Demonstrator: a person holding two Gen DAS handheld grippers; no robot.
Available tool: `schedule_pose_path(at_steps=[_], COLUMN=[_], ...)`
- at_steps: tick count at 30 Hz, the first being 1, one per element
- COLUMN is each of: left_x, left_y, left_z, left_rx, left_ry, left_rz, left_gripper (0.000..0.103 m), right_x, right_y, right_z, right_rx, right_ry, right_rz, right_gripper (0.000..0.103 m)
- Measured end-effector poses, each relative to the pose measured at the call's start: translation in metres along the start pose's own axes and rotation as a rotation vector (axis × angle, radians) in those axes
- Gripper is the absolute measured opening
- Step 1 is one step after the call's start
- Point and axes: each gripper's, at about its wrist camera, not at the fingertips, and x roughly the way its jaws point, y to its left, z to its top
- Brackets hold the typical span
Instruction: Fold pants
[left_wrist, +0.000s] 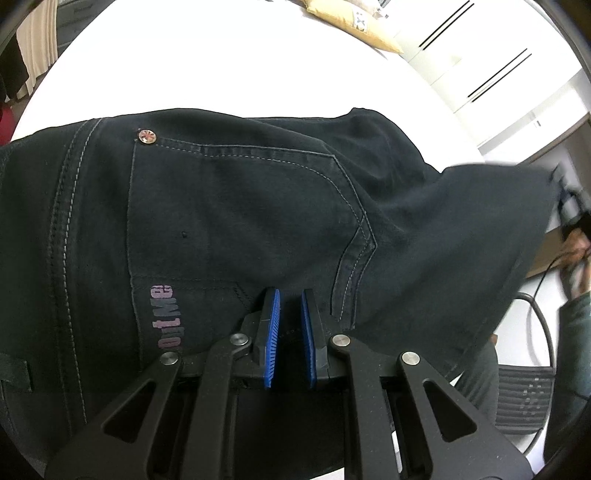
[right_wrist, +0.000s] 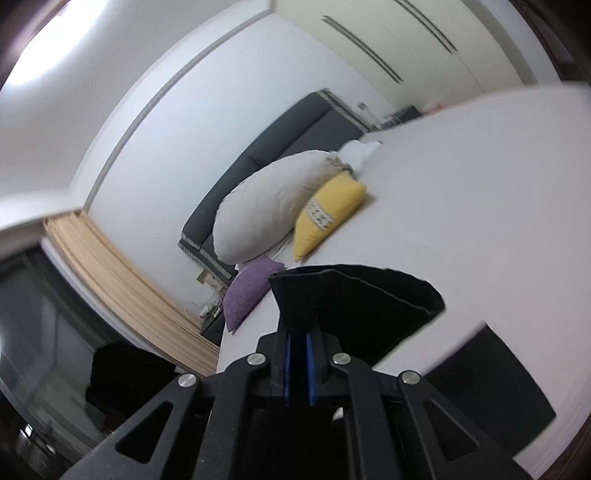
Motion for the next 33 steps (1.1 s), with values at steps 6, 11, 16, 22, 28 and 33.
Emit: schedule_pose_path(at_steps=[6, 11, 16, 22, 28, 33], left_x=[0.002, 0.006, 0.009, 0.003, 0.002, 0.002], left_y=[-0.009, -0.017, -0.022, -0.033, -0.037, -0.035], left_z=[0.0, 0.002, 0.003, 0.003, 0.0, -0.001], left_rx=[0.009, 0.014, 0.007, 0.016, 0.028, 0.025], left_ry=[0.01, 0.015, 0.013, 0.006, -0.003, -0.004], left_rz=[0.01, 0.03, 0.038, 0.073, 0.084, 0.07], left_gripper=[0.011, 0.012, 0.012, 0.012, 0.012, 0.012], right_x=[-0.007, -0.016, -0.018, -0.031, -0.036, -0.036], right_y=[-0.151, -0.158, -0.149, -0.173, -0.179, -0.185], right_z=[-0.083, -0.095, -0.083, -0.093, -0.092, -0.099], right_rx=[0.397, 0.426, 0.407, 0.507, 0.53, 0.626], right_ry=[0.088, 0.059, 0.019, -0.034, -0.057, -0.023], right_rz=[-0.22, -0.205, -0.216, -0.237, -0.235, -0.144], right_gripper=[0.009, 0.008, 0.008, 0.007, 0.006, 0.018])
